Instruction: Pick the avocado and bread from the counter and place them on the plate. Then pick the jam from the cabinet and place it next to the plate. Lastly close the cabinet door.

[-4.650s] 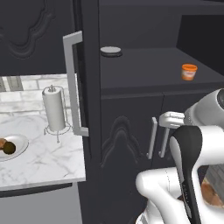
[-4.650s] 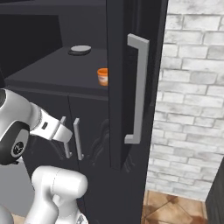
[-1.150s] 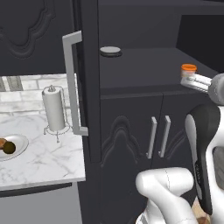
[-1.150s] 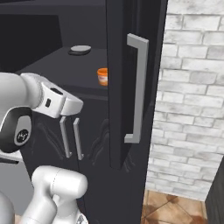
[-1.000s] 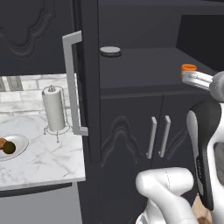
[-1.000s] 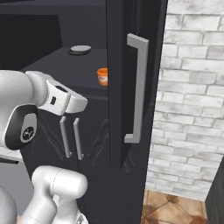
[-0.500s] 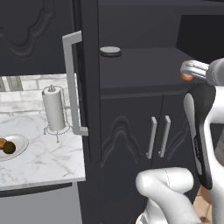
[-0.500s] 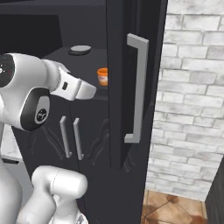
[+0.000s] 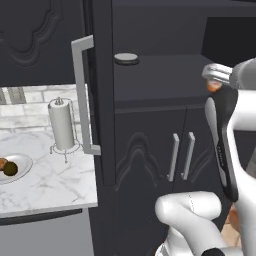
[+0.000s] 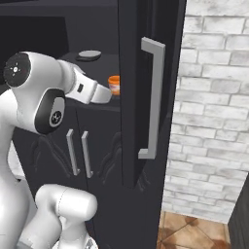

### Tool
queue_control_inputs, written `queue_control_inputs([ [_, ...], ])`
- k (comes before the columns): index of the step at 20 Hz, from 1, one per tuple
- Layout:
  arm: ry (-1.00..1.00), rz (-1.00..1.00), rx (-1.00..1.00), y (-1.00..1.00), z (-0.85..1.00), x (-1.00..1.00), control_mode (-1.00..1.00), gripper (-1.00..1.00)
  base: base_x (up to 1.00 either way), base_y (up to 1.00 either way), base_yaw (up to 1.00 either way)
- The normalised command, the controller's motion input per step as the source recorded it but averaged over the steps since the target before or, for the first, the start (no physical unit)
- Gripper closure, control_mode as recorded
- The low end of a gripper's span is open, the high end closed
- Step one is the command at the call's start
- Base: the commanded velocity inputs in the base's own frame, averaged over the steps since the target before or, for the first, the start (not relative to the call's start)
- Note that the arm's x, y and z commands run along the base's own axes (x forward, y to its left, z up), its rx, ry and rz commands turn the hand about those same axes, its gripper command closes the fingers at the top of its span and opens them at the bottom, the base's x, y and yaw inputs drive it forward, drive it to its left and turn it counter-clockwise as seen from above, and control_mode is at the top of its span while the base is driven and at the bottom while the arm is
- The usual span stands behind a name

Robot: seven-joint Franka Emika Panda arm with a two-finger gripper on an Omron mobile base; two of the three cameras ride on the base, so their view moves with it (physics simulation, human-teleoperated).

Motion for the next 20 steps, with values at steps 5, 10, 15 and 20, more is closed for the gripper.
queue_control_inputs([
  [5,0.04,0.01,0.00,-0.14,0.00,0.07,-1.00,-1.00,0.00,0.00,0.00],
  [10,0.07,0.01,0.00,-0.14,0.00,0.09,-1.00,-1.00,0.00,0.00,0.00],
  [15,0.11,0.00,0.00,-0.02,0.00,0.13,-1.00,-1.00,0.00,0.00,0.00],
  [20,0.09,0.00,0.00,0.00,0.00,0.18,-1.00,-1.00,0.00,0.00,0.00],
])
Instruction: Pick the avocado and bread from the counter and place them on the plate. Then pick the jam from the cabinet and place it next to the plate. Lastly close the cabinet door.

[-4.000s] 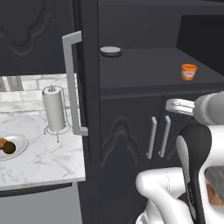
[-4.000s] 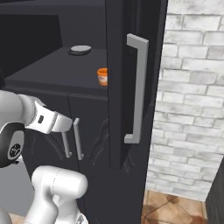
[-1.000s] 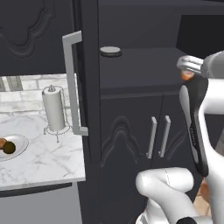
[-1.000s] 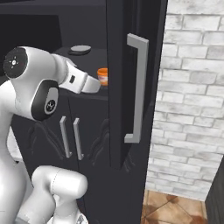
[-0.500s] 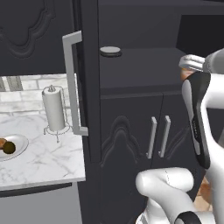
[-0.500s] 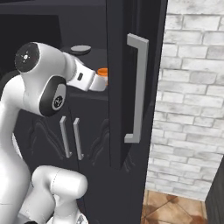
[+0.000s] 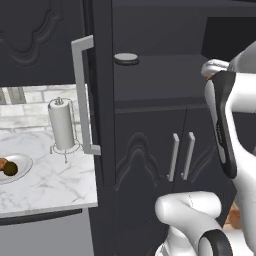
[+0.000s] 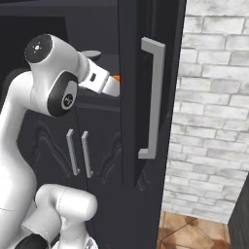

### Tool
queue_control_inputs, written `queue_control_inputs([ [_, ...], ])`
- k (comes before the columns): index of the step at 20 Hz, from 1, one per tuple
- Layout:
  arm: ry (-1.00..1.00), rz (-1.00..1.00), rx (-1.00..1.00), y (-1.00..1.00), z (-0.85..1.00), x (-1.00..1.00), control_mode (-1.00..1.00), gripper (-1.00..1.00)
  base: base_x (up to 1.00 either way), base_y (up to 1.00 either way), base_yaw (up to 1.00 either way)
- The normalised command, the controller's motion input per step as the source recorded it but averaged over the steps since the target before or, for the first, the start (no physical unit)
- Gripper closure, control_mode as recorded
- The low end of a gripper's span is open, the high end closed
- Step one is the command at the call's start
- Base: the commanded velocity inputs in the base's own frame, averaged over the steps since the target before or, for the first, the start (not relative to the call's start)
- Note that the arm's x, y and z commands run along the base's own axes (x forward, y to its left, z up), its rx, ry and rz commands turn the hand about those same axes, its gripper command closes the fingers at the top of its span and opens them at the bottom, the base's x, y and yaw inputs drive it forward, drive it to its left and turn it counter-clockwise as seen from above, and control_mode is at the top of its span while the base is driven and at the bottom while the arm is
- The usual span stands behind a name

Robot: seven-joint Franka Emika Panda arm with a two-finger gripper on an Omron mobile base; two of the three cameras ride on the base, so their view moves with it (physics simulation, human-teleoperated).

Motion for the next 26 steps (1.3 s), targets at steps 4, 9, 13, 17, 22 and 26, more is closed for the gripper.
queue_control_inputs([
  [4,0.05,0.00,0.00,0.00,-0.02,0.14,-1.00,-1.00,0.00,0.00,0.00],
  [9,0.02,0.00,0.00,0.00,-0.11,0.10,-1.00,-1.00,0.00,0.00,0.00],
  [13,0.01,0.00,0.00,0.00,-0.11,0.06,-1.00,-1.00,0.00,0.00,0.00],
  [17,0.01,0.00,0.00,-0.02,-0.12,0.10,-1.00,-1.00,0.00,0.00,0.00],
  [22,0.03,0.00,0.00,-0.07,-0.12,0.23,-1.00,-1.00,0.00,0.00,0.00],
  [26,0.03,0.00,0.00,-0.01,-0.08,0.25,-1.00,-1.00,0.00,0.00,0.00],
])
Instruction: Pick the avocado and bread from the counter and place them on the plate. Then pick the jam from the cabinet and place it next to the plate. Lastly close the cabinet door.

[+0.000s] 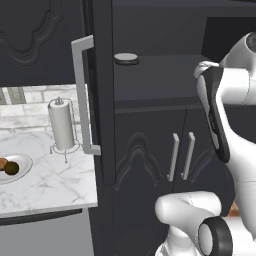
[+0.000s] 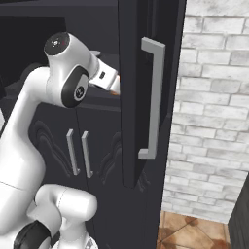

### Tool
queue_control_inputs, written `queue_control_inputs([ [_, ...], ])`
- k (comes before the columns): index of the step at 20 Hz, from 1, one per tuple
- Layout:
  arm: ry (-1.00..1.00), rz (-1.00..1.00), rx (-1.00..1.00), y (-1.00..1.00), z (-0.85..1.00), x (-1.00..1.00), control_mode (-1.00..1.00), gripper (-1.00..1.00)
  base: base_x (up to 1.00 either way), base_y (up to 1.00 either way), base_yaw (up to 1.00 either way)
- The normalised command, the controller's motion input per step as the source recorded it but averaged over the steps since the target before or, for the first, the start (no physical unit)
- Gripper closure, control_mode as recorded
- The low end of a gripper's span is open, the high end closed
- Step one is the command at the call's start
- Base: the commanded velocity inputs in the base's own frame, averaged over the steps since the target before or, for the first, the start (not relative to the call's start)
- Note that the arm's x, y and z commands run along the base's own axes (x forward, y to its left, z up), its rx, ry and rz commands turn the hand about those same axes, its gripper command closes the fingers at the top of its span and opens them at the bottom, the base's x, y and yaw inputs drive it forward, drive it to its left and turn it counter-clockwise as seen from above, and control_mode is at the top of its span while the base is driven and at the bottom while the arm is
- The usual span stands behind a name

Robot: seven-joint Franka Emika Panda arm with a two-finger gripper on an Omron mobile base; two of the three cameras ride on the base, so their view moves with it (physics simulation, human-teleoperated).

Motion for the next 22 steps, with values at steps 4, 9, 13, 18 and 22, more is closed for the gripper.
queue_control_inputs([
  [4,0.02,0.00,0.00,0.00,-0.05,0.20,-1.00,-1.00,0.00,0.00,0.00],
  [9,0.01,0.00,0.00,-0.09,-0.01,0.04,-1.00,-1.00,0.00,0.00,0.00],
  [13,0.00,0.00,0.00,-0.10,-0.03,0.00,-1.00,-1.00,0.00,0.00,0.00],
  [18,0.00,0.00,0.00,-0.02,-0.04,0.05,-1.00,-1.00,0.00,0.00,0.00],
  [22,0.00,0.00,0.00,0.00,-0.06,0.12,-1.00,-1.00,0.00,0.00,0.00],
])
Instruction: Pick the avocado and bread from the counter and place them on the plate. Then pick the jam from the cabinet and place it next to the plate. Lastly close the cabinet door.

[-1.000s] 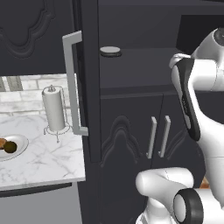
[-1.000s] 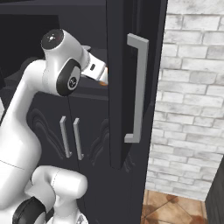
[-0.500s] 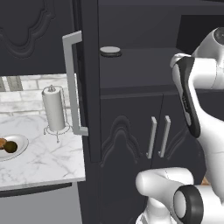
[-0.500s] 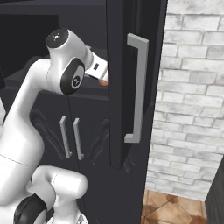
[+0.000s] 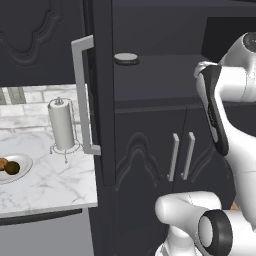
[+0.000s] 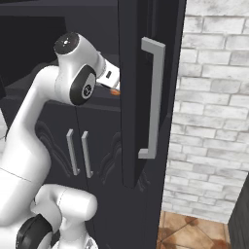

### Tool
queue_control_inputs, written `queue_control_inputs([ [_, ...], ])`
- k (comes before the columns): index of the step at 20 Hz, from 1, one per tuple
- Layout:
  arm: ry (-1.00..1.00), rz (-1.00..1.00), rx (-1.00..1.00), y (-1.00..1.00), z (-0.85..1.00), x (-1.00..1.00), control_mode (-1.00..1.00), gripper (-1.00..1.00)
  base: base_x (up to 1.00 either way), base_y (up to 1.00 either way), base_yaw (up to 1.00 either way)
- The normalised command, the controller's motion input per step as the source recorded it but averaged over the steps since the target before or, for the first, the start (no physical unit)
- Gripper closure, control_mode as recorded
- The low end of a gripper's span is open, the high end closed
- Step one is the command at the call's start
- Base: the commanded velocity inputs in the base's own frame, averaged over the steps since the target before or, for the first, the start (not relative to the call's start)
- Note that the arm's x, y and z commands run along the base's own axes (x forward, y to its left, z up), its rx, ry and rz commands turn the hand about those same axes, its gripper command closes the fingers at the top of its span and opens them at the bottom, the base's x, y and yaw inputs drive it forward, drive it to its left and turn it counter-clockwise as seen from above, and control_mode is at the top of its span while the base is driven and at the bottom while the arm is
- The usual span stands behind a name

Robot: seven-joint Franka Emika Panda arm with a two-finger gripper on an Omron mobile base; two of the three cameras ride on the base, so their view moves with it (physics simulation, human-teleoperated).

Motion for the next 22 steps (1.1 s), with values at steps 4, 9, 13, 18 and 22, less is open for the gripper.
queue_control_inputs([
  [4,0.00,0.00,0.00,0.00,-0.04,0.14,-1.00,-1.00,0.00,0.00,0.00],
  [9,0.00,0.00,0.00,0.00,-0.02,0.12,-1.00,-1.00,0.00,0.00,0.00],
  [13,0.00,0.00,0.00,-0.01,0.00,0.10,-1.00,-1.00,0.00,0.00,0.00],
  [18,0.00,0.00,0.00,-0.05,-0.01,0.05,-1.00,-1.00,0.00,0.00,0.00],
  [22,0.00,0.00,0.00,-0.02,0.00,0.00,-1.00,-1.00,0.00,0.00,0.00],
])
